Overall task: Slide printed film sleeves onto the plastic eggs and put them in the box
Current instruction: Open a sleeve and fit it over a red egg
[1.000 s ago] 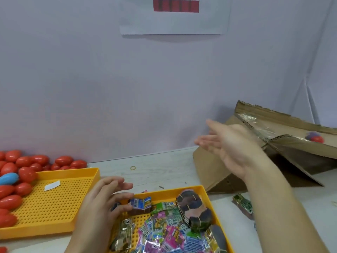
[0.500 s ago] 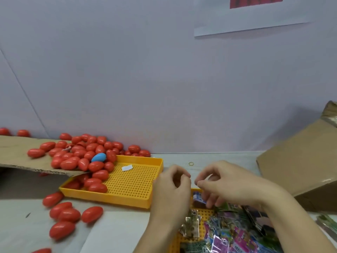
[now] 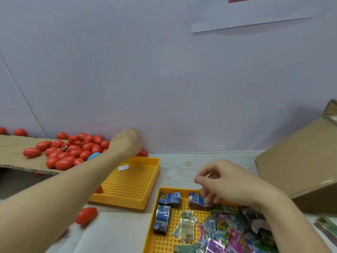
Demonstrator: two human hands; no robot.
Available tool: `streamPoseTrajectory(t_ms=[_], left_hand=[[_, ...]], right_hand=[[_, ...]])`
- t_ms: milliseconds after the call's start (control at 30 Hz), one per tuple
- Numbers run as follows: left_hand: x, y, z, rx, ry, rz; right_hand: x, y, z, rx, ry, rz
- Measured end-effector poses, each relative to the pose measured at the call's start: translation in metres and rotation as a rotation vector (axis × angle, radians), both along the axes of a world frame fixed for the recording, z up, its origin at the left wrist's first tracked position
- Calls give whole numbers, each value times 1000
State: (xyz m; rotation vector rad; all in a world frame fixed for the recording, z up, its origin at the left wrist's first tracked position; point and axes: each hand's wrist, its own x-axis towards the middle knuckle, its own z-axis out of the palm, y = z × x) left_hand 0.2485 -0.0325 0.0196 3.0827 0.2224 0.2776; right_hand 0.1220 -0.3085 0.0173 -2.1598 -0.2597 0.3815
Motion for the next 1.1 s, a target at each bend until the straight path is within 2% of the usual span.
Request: streamPoseTrajectory(t_ms=[133, 333, 467, 567, 733, 800, 900, 1000, 1100], left_hand=[[16, 7, -14, 19, -82, 141], [26, -10, -30, -8, -32, 244], [21, -11, -27, 6, -82, 189], [11, -18, -18, -33, -208, 70], [-28, -58, 16, -474, -479, -149], [-52, -76, 27, -674, -472, -173], [-91, -97, 29, -1096, -436, -199], [-127, -109, 18, -1311, -563, -167], [-150, -114, 3, -1509, -521, -90]], right_hand=[[0, 1, -2, -17, -9, 9], [1, 0, -3, -47, -22, 18], [2, -2, -4, -28, -15, 6], [1, 0, -2, -29, -15, 16], [-5, 6, 6, -137, 13, 103], [-7, 6, 9, -185, 0, 102], [-9, 6, 11, -227, -29, 85], [-10, 7, 12, -243, -35, 79], [-10, 10, 11, -255, -34, 94]])
